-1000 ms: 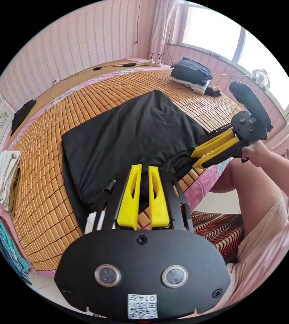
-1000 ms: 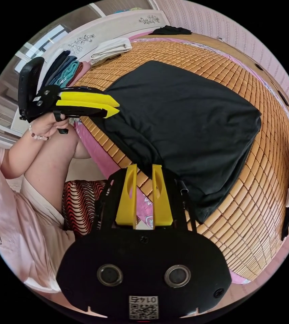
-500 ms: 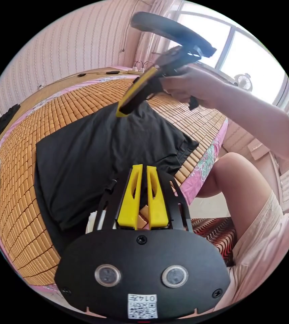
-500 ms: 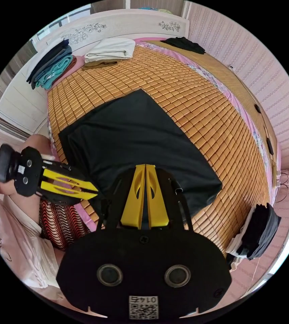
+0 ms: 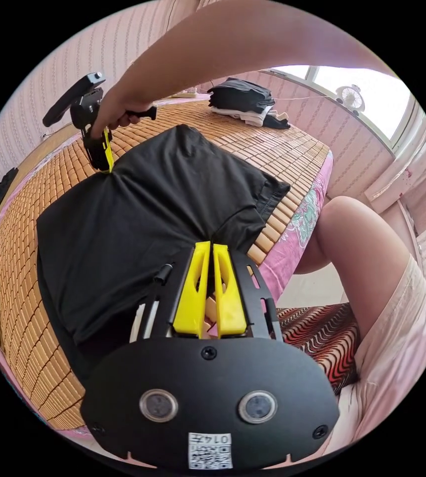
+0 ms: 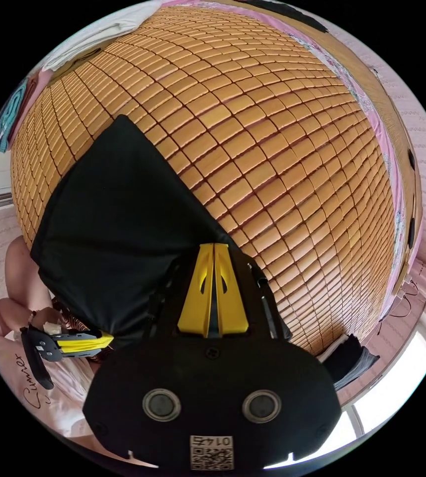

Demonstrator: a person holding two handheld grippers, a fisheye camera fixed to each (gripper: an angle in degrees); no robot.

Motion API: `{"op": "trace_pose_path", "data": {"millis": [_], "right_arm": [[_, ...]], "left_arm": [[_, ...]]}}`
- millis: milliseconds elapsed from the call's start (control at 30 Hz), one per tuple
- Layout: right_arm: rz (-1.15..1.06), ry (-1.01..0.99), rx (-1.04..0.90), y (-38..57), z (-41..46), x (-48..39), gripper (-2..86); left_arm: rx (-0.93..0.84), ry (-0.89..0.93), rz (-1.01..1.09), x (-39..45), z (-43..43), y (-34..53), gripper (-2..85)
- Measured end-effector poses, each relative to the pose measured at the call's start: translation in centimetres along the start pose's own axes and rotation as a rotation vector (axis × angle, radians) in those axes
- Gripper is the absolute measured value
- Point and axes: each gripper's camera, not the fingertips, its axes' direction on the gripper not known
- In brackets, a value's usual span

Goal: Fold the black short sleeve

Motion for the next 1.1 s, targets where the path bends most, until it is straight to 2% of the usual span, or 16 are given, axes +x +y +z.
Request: {"op": "trace_pose_path", "data": {"millis": [100,200,267,333,400,467,567,667,833,967,1100], "right_arm": [[0.011,-0.027,0.027,1.6,1.4,0.3,-0.9],[0.097,-0.081,0.227,8.3,1.8,0.7,-0.7],[0.172,-0.133,0.36,16.8,3.6,0.4,-0.1],[0.284,-0.135,0.41,23.9,6.5,-0.2,1.4],[0.42,-0.146,0.432,31.0,10.6,-1.1,6.2],[0.569,-0.241,0.445,39.0,17.1,-3.1,7.9],[0.717,-0.417,0.505,45.7,24.2,-5.9,8.1],[0.793,-0.511,0.541,48.2,30.0,-7.4,7.0],[0.757,-0.647,0.575,49.1,36.7,-7.9,2.2],[0.692,-0.804,0.726,52.0,39.3,-9.2,1.2],[0.624,-0.833,0.706,54.0,41.8,-11.8,1.1]], "left_arm": [[0.015,0.019,0.007,0.4,-0.2,0.3,-0.3],[0.074,0.018,0.042,1.1,-1.1,0.6,1.3],[0.158,0.075,0.082,2.1,-2.2,0.7,4.0],[0.209,0.106,0.105,3.1,-2.7,0.7,6.0],[0.263,0.085,0.129,4.2,-3.1,0.6,6.9],[0.318,0.021,0.159,6.1,-3.1,0.1,9.0],[0.256,0.017,0.146,8.2,-2.0,-1.7,14.5],[0.191,-0.025,0.189,10.8,-0.5,-3.8,18.0],[0.081,-0.03,0.243,13.9,2.1,-7.3,19.9],[-0.014,-0.085,0.253,15.7,3.1,-8.6,14.2],[-0.073,-0.118,0.207,17.0,1.9,-7.4,4.6]]}}
